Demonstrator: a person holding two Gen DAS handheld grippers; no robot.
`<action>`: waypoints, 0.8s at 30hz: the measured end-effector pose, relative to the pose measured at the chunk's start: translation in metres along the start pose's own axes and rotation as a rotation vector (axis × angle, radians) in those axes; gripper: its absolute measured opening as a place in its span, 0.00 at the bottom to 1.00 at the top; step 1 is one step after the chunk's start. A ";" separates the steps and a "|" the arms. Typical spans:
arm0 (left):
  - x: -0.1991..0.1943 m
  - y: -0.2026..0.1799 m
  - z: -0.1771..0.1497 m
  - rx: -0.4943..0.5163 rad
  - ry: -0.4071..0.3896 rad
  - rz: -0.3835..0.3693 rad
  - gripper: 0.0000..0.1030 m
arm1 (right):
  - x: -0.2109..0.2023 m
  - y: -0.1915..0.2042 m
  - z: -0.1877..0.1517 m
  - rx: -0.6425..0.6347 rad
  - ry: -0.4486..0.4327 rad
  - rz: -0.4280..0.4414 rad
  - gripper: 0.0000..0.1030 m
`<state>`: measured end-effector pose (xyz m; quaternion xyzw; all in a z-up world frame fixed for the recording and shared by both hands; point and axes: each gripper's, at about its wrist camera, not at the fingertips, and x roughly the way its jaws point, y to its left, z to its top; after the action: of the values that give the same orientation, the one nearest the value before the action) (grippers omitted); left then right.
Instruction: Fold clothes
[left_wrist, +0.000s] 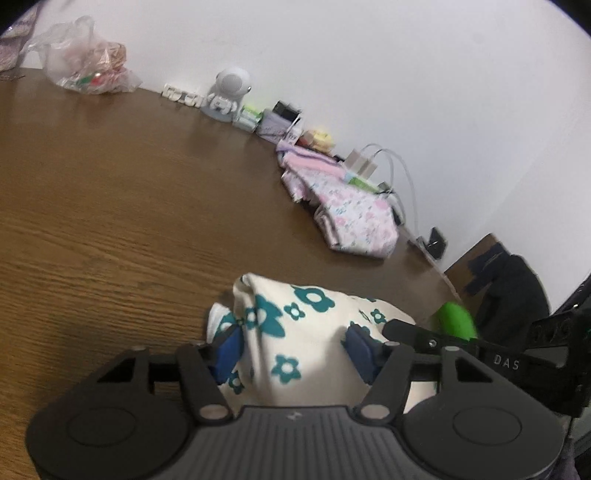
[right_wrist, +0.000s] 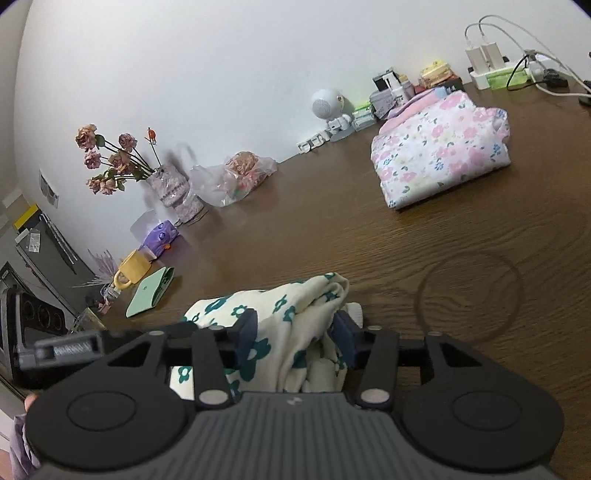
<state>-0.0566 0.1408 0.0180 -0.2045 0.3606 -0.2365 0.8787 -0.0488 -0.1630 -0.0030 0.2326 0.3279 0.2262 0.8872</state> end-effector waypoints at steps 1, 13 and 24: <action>0.001 -0.001 0.000 0.005 -0.002 0.005 0.59 | 0.003 -0.001 0.000 0.004 0.003 -0.005 0.27; -0.023 -0.030 -0.005 0.162 -0.089 0.033 0.59 | -0.039 0.026 0.007 -0.149 -0.115 0.004 0.31; 0.017 -0.033 -0.014 0.252 0.001 0.147 0.38 | 0.015 0.045 -0.005 -0.356 0.019 -0.096 0.20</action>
<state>-0.0657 0.1018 0.0173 -0.0655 0.3425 -0.2153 0.9122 -0.0533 -0.1173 0.0113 0.0537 0.3018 0.2404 0.9210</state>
